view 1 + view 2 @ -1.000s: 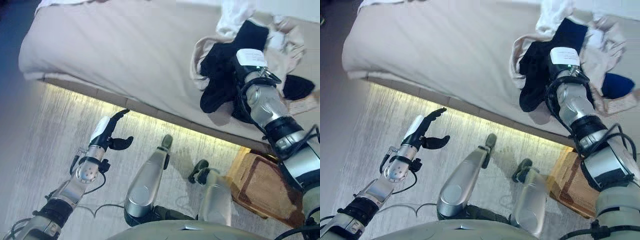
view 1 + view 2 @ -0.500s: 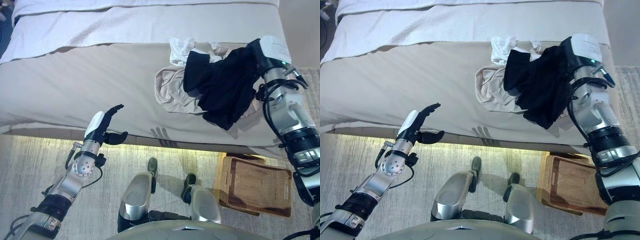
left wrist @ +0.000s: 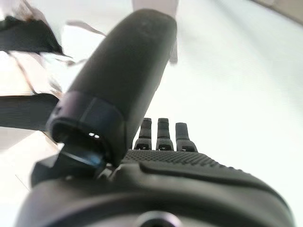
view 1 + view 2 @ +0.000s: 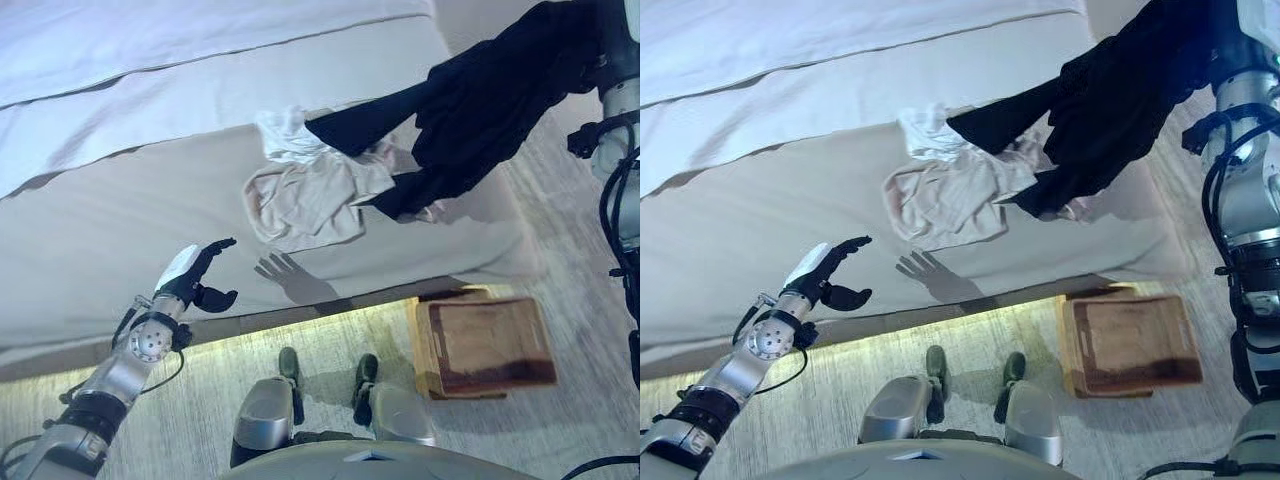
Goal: Pick up the clothes from the bed and place them into the basket
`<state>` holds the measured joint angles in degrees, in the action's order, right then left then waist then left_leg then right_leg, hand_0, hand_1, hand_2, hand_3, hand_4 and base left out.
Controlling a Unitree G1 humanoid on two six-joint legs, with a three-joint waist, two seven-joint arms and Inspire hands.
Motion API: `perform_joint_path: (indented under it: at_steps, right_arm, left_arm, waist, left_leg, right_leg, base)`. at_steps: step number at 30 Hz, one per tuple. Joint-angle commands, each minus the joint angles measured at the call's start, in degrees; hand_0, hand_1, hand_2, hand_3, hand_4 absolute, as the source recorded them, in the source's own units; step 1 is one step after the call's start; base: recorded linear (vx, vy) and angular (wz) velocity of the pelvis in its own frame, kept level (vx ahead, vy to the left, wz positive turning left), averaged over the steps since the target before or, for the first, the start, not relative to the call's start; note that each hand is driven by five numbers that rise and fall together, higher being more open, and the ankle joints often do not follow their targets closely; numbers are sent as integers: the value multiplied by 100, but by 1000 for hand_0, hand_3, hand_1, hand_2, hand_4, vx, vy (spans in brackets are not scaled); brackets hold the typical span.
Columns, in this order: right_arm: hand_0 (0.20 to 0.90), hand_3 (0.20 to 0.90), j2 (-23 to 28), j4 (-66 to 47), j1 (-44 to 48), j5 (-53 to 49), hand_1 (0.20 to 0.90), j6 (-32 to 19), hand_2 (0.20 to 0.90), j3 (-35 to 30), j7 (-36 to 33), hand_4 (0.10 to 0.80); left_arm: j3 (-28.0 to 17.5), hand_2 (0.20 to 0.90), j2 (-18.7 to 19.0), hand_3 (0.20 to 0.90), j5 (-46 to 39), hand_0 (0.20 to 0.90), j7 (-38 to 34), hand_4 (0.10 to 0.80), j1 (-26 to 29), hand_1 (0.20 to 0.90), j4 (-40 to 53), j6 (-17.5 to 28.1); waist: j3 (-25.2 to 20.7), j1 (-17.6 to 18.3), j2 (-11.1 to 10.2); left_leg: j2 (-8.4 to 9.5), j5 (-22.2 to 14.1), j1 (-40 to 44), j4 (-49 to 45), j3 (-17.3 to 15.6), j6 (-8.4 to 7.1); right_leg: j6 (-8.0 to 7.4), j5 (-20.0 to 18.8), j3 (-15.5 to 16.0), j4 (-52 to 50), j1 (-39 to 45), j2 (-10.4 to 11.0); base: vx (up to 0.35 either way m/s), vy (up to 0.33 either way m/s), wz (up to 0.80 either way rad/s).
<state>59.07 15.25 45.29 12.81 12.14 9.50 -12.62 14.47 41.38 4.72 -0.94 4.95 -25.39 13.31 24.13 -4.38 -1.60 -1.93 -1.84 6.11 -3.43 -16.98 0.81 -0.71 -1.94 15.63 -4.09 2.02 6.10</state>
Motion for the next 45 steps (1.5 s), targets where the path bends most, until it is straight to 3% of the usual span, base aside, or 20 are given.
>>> perform_joint_path:
  at_steps: [1, 3, 5, 7, 12, 22, 32, 45]
  right_arm:
    - [300, 200, 952, 41, 757, -110, 300, -184, 300, 59, -719, 100]
    - [300, 200, 1060, 71, 758, -173, 300, -183, 300, 39, -751, 100]
    - [300, 200, 1180, 10, 648, -145, 300, -94, 300, -117, -750, 100]
    - [300, 200, 1333, 53, 743, -281, 300, 81, 300, -104, -774, 100]
    - [300, 200, 1736, 364, 707, -455, 300, 164, 300, -343, -1004, 100]
    - [300, 200, 2047, 534, -111, -769, 300, 451, 300, -1256, -1103, 100]
    - [300, 200, 1821, 733, -877, -573, 300, 279, 300, -1746, -616, 100]
    - [300, 200, 954, 1081, -2061, -310, 300, 150, 300, -2233, -160, 100]
  left_arm:
    - [-165, 900, 265, 900, -900, 900, 38, 800, -531, 900, -177, 459]
    - [-457, 900, 158, 900, -1744, 900, 175, 800, -507, 900, -594, 286]
    - [-932, 900, -253, 900, -1432, 900, -110, 800, -472, 900, -1405, 217]
    - [-1110, 900, -349, 900, -1127, 900, -388, 800, -289, 900, -1819, 105]
    - [-1058, 900, -676, 900, -927, 900, -648, 800, -222, 900, -1796, 199]
    - [-785, 900, -810, 900, -887, 900, -317, 800, -53, 900, -1644, 233]
    - [-515, 900, -990, 900, -924, 900, -129, 800, 107, 900, -1615, 200]
    - [-486, 900, -1091, 900, -939, 900, -118, 800, 293, 900, -1616, 72]
  waist:
    - [-1529, 189, 31]
    - [-1582, 272, 27]
    - [-1646, 384, -5]
    - [-1714, 482, -79]
    - [-1822, 651, -119]
    - [-1946, 1013, -78]
    - [-1933, 1209, -13]
    - [-1801, 1455, 235]
  left_leg:
    - [-56, -337, -196, -26, 260, -116]
    - [-51, -327, -156, 33, 251, -133]
    - [-75, -310, -118, 20, 227, -178]
    - [-120, -272, -108, 5, 170, -232]
    - [-166, -329, 24, 98, 52, -272]
    - [-218, -352, 148, 223, -179, -283]
    - [-317, -411, 202, 148, -362, -320]
    - [-357, -415, 234, 183, -575, -359]
  right_leg:
    - [-571, 500, -22, -254, -48, 121]
    - [-544, 499, -101, -154, -14, 65]
    - [-505, 489, -159, -78, 35, 23]
    - [-470, 452, -213, 51, 81, 0]
    - [-483, 398, -302, 278, 164, -68]
    - [-513, 336, -514, 309, 38, -161]
    - [-509, 319, -608, 304, -17, -199]
    - [-512, 271, -655, 290, -158, -178]
  base:
    - [-1, -23, -55]
    - [0, -42, -44]
    - [41, -69, -29]
    - [45, -83, -30]
    - [19, -60, -19]
    - [-6, -39, -17]
    - [-15, -47, -18]
    - [-27, -19, -3]
